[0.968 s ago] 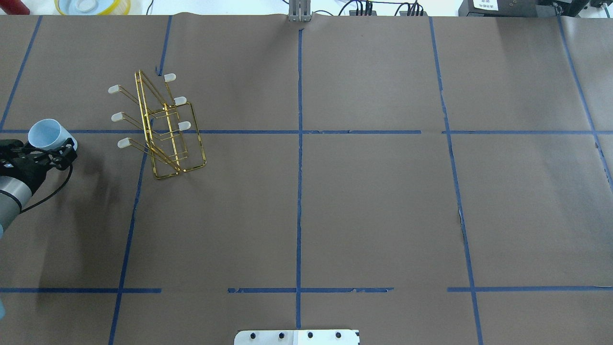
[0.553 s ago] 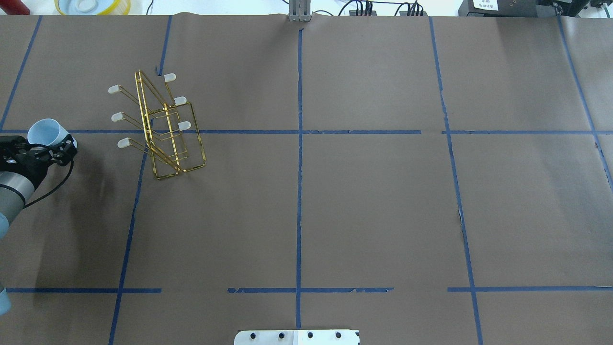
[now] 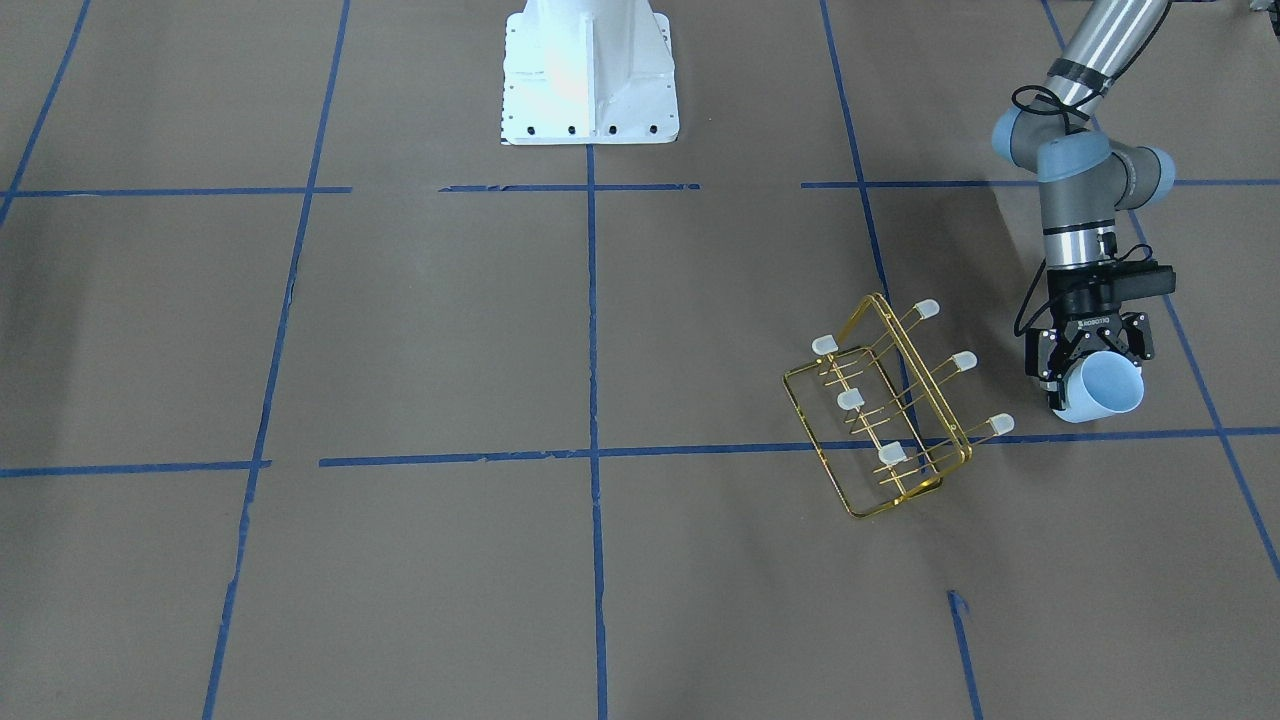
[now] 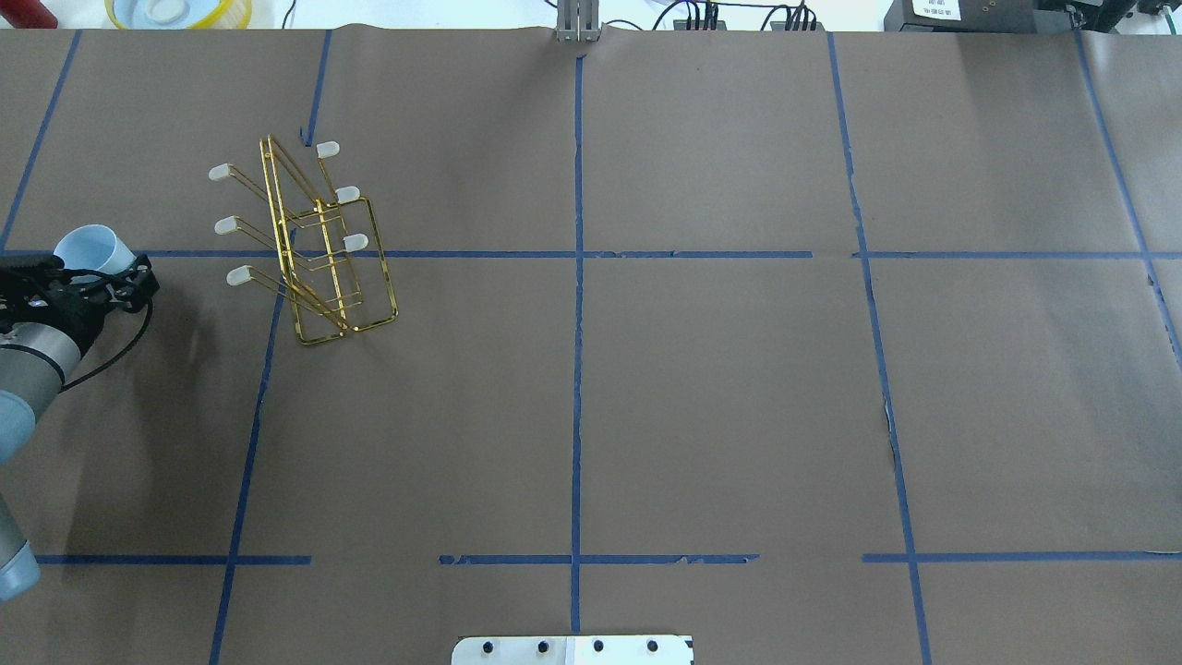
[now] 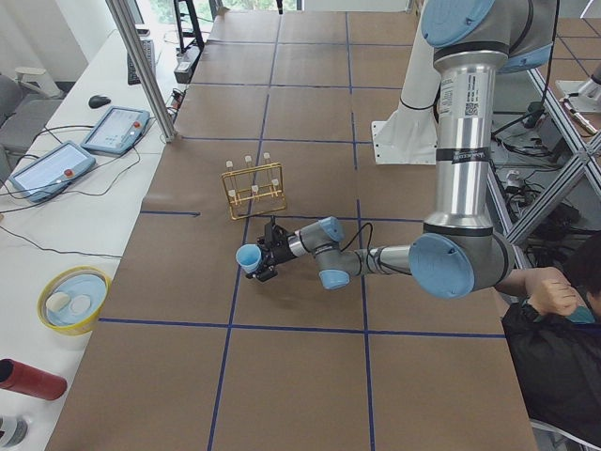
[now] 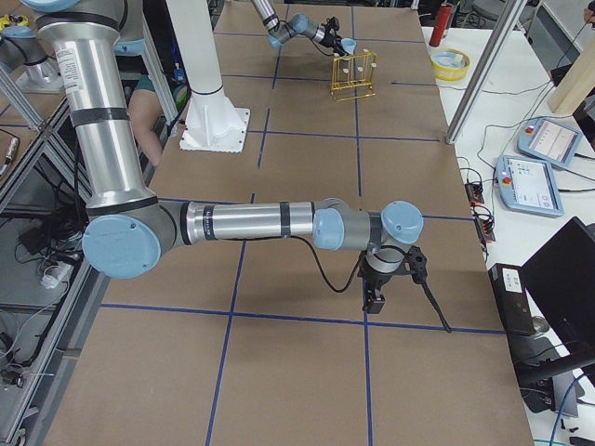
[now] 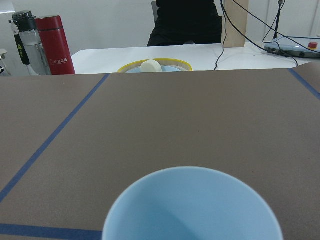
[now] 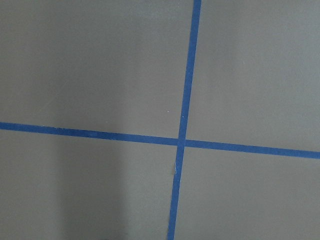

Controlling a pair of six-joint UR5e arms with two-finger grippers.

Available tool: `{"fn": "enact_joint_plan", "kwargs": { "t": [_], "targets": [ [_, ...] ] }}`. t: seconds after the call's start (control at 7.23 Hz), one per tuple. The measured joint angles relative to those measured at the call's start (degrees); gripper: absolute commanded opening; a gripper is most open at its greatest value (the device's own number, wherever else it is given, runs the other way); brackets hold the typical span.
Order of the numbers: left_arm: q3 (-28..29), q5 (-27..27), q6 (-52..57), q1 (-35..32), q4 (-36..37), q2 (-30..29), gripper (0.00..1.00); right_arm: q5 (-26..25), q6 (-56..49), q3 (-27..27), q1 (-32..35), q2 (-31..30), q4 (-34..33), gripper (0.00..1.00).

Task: Hang cup on cup holder
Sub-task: 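Close the left gripper on the rim of the light blue cup, then lift the cup with the left gripper off the table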

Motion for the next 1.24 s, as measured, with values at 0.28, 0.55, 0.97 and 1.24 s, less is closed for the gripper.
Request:
{"fn": "enact_joint_plan", "kwargs": {
  "t": [0.28, 0.55, 0.97, 1.24],
  "targets": [
    [1.0, -1.9, -0.1, -0.5, 0.0, -0.9, 0.98, 0.0, 0.0, 0.0, 0.0, 0.0, 0.0, 1.00],
    [1.4, -3.5, -0.3, -0.7, 0.0, -1.1, 0.89, 0.0, 0.0, 0.0, 0.0, 0.0, 0.0, 1.00],
    [1.5, -5.3, -1.9, -0.7, 0.1, -1.0, 0.53, 0.0, 0.0, 0.0, 0.0, 0.0, 0.0, 1.00],
    [1.3, -5.2, -1.8, -1.1, 0.0, -1.0, 0.43, 0.0, 0.0, 0.0, 0.0, 0.0, 0.0, 1.00]
  ]
}}
